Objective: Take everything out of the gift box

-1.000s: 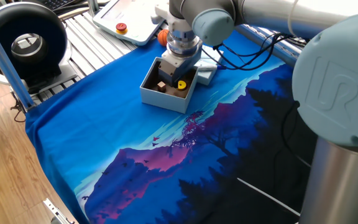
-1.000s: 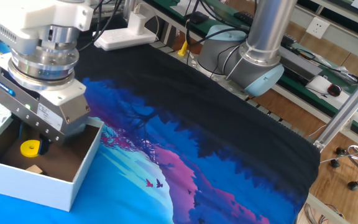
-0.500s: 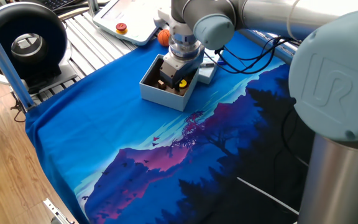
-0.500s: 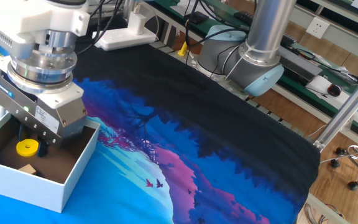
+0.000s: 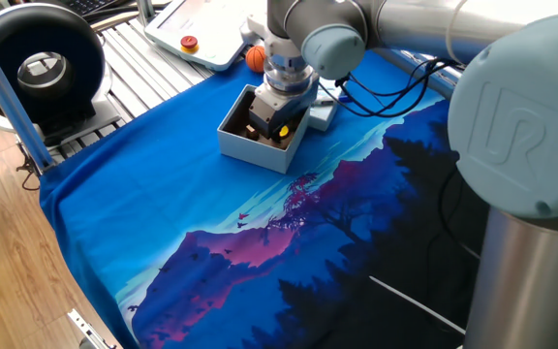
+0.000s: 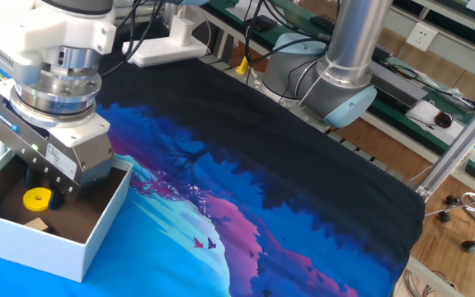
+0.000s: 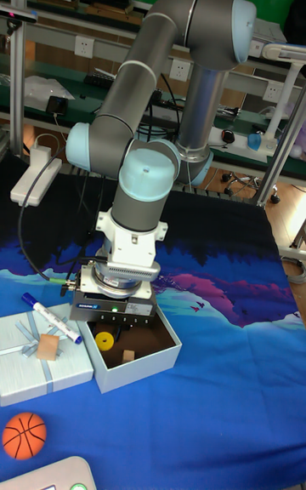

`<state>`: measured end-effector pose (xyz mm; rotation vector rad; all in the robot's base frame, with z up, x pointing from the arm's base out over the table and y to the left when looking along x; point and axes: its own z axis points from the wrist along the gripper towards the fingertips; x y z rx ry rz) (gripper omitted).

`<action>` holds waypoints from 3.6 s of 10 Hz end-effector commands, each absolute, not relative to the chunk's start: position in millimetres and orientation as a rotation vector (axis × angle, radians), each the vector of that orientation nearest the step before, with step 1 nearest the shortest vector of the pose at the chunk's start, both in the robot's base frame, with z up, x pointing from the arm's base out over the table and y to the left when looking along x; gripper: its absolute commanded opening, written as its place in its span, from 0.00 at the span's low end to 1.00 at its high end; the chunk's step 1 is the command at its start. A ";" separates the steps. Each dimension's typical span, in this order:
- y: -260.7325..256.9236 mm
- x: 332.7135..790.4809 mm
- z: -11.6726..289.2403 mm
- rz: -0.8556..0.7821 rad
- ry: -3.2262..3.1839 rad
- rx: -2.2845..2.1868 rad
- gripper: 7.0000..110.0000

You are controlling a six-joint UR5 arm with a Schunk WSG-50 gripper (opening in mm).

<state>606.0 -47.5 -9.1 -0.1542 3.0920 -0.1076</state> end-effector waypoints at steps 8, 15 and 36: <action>-53.9 608.8 4.5 -0.160 3.079 -0.118 0.36; -47.3 609.4 -7.3 -0.123 3.082 -0.128 0.36; -19.3 616.6 -2.3 0.005 3.066 -0.263 0.36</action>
